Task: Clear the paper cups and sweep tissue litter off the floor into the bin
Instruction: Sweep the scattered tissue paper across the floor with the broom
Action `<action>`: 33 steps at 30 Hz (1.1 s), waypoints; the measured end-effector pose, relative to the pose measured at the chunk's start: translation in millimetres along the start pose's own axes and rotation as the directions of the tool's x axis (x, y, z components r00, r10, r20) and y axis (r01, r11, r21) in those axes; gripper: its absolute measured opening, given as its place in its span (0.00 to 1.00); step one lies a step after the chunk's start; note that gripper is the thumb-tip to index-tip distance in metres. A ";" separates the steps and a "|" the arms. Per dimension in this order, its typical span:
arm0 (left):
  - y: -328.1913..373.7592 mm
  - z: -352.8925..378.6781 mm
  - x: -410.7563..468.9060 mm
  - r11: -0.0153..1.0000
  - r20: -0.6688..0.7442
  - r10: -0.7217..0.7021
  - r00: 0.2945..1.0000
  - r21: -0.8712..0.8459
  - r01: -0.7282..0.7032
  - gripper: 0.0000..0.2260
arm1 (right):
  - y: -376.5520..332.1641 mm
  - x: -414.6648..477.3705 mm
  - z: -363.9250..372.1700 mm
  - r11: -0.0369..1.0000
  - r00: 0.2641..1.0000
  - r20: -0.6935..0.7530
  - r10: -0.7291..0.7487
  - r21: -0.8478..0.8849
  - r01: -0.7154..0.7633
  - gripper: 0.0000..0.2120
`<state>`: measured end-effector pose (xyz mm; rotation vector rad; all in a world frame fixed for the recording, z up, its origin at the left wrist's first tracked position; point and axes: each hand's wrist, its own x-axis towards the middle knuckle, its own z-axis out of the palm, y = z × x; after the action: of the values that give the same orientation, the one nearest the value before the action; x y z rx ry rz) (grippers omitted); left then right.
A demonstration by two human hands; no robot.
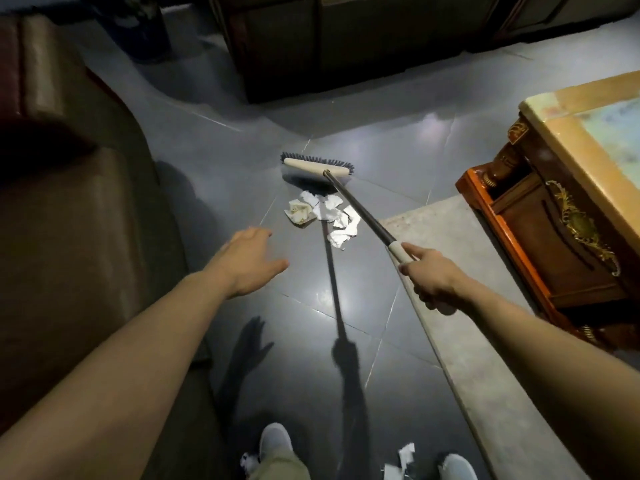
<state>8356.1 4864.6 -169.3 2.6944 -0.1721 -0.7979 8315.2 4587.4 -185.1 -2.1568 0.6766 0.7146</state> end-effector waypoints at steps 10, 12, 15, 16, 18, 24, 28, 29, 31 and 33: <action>51.9 113.2 -84.8 0.948 -0.083 -0.300 0.950 -0.132 0.288 0.32 | 92.5 37.1 -17.4 0.991 0.966 0.234 0.111 -0.098 -0.090 0.24; 78.8 140.7 -102.5 0.937 -0.068 -0.326 0.943 -0.159 0.312 0.32 | 126.2 25.8 -32.8 0.987 0.959 0.259 0.117 -0.135 -0.084 0.27; 114.4 172.4 -125.9 0.929 -0.027 -0.338 0.941 -0.170 0.329 0.32 | 173.7 0.9 -51.2 0.986 0.957 0.272 0.097 -0.158 -0.055 0.32; 123.1 180.1 -131.5 0.930 -0.027 -0.338 0.941 -0.166 0.329 0.32 | 189.2 -8.9 -54.5 0.986 0.958 0.278 0.075 -0.164 -0.030 0.32; 138.6 190.7 -141.8 0.929 -0.035 -0.340 0.940 -0.171 0.329 0.32 | 215.8 -29.3 -60.2 0.976 0.956 0.292 0.006 -0.212 0.059 0.31; 160.8 217.7 -164.1 0.916 -0.061 -0.361 0.931 -0.213 0.341 0.32 | 245.9 -48.2 -86.4 0.987 0.960 0.231 -0.156 0.013 0.158 0.24; 158.8 234.8 -185.6 0.909 -0.073 -0.380 0.922 -0.214 0.358 0.32 | 227.3 -32.4 -76.2 0.987 0.966 0.203 -0.159 0.010 0.160 0.21; 156.9 237.2 -191.6 0.910 -0.081 -0.382 0.921 -0.206 0.359 0.32 | 219.7 -28.2 -72.2 0.988 0.965 0.212 -0.153 0.019 0.153 0.19; 151.4 242.8 -205.2 0.911 -0.098 -0.388 0.916 -0.194 0.365 0.32 | 207.9 -21.5 -64.5 0.993 0.967 0.226 -0.121 0.026 0.118 0.15; 144.8 251.8 -222.0 0.905 -0.115 -0.400 0.909 -0.204 0.373 0.32 | 206.4 -20.0 -53.9 0.997 0.965 0.251 -0.077 0.002 0.079 0.12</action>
<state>8029.1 4705.2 -206.2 2.6347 0.4674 -0.6652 8180.4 4430.7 -241.8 -2.0419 0.4530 0.9294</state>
